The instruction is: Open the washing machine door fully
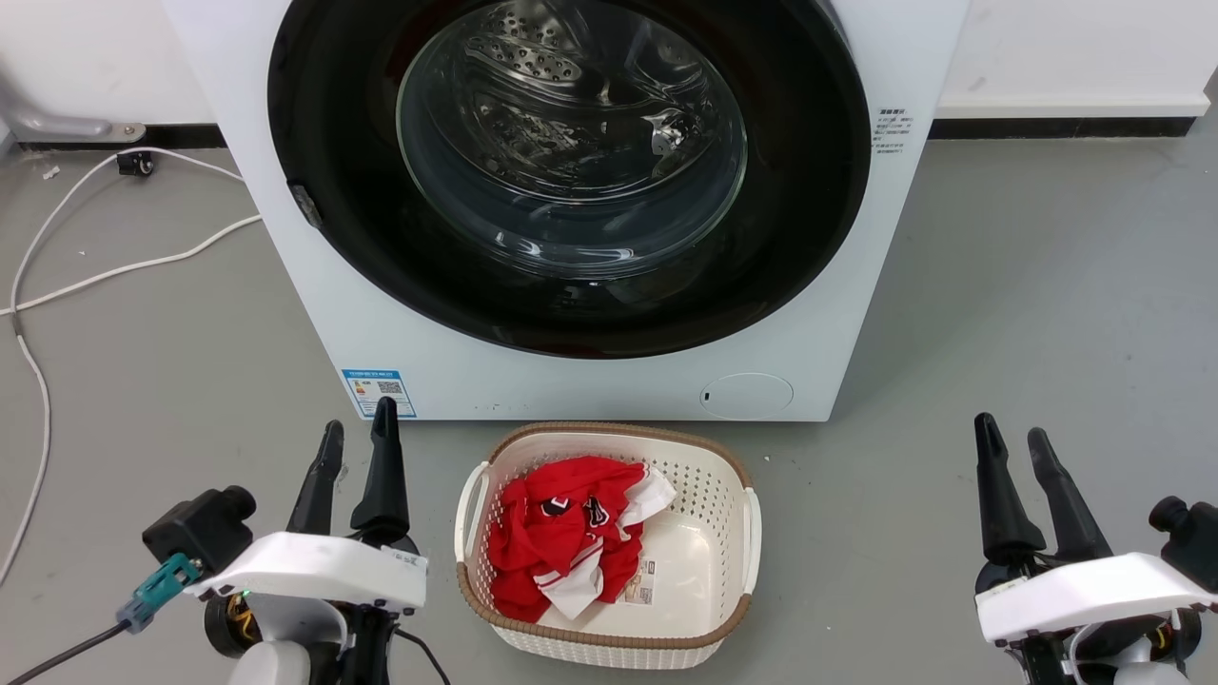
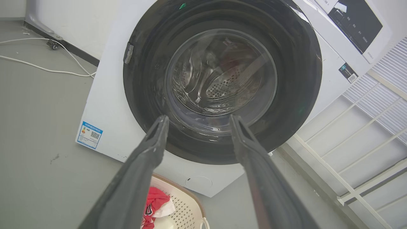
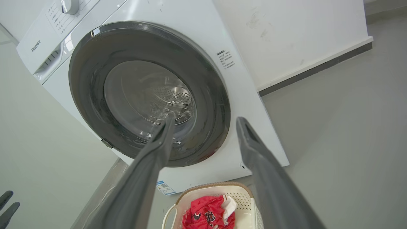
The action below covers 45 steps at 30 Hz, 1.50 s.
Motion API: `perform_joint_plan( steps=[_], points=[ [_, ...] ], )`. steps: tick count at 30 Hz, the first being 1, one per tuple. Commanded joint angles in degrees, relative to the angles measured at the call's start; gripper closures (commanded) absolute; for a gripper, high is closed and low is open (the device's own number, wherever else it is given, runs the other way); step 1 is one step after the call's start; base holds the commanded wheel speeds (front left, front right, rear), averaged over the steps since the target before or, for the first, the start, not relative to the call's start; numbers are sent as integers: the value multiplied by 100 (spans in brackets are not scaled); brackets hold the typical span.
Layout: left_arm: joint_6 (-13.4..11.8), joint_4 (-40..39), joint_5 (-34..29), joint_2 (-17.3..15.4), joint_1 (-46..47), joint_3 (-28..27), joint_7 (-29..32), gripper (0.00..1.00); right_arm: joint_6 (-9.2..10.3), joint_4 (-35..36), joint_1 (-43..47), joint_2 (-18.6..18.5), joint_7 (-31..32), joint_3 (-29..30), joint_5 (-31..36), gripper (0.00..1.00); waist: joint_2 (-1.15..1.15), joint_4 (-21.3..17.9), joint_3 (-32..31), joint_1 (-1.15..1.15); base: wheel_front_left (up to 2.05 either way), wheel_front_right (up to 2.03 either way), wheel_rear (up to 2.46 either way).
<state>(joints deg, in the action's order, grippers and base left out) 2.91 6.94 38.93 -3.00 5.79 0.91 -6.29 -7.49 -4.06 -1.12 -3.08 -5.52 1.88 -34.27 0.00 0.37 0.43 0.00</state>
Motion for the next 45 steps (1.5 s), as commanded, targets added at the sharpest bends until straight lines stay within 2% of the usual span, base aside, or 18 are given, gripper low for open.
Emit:
perform_joint_plan(
  steps=[1,21,45],
  points=[
    [-33,-60,-227,-34,122,26,-65,0,0,125,-13,2,-36,-28,229,0,0,0,-5,0,0,0,0],
    [-267,21,-1592,-131,85,277,-362,0,0,228,141,11,-113,-116,1429,0,0,12,-27,0,0,0,0],
    [-448,118,-2727,-159,122,461,-649,0,1,323,223,21,-134,-135,2491,0,0,14,-29,0,0,0,0]
  ],
)
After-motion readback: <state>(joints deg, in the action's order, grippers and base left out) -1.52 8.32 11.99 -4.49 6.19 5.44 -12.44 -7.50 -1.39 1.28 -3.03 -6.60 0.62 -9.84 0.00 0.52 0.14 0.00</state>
